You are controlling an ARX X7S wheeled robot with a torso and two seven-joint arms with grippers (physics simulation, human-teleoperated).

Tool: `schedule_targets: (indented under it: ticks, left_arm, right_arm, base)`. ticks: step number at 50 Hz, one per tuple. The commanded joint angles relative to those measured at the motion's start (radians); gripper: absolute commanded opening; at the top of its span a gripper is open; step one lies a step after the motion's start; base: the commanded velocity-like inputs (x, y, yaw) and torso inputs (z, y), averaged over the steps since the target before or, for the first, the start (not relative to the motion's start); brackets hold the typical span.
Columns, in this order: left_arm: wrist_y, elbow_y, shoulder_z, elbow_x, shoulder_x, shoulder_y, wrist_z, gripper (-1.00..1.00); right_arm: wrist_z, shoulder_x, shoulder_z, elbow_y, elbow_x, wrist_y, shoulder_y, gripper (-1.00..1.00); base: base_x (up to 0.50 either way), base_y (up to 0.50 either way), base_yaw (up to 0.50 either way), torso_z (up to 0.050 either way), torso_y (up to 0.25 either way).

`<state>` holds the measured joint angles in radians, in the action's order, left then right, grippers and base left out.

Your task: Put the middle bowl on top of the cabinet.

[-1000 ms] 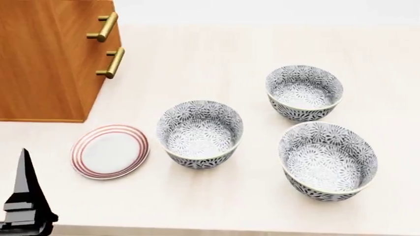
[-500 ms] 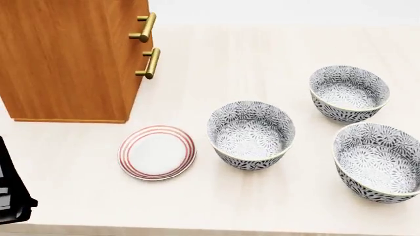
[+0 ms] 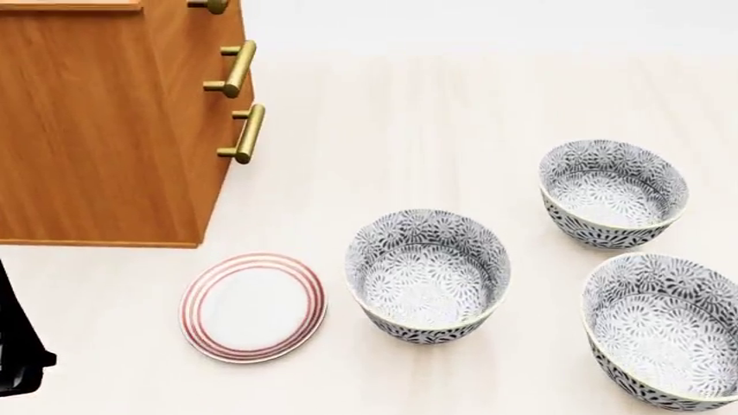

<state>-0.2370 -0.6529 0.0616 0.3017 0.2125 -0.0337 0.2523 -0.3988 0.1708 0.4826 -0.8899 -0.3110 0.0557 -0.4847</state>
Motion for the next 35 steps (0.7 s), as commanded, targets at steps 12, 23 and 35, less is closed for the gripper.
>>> schedule_targets:
  ticks: [12, 23, 35]
  left_arm:
    - [-0.006, -0.009, 0.006, 0.027, 0.014, -0.001, 0.017, 1.00]
    - [-0.007, -0.014, 0.003, 0.033, 0.019, 0.000, 0.025, 1.00]
    - [-0.016, -0.016, 0.004, 0.040, 0.023, 0.004, 0.040, 1.00]
  right_arm:
    - [-0.015, 0.011, 0.001, -0.014, 0.001, 0.009, -0.016, 1.00]
    - [-0.030, 0.020, -0.003, -0.018, 0.023, -0.010, -0.021, 1.00]
    - [-0.031, 0.027, 0.001, -0.021, 0.012, 0.000, -0.030, 1.00]
  base:
    - [0.50, 0.00, 0.00, 0.000, 0.000]
    - [0.29, -0.03, 0.00, 0.000, 0.000]
    - [0.21, 0.00, 0.00, 0.000, 0.000]
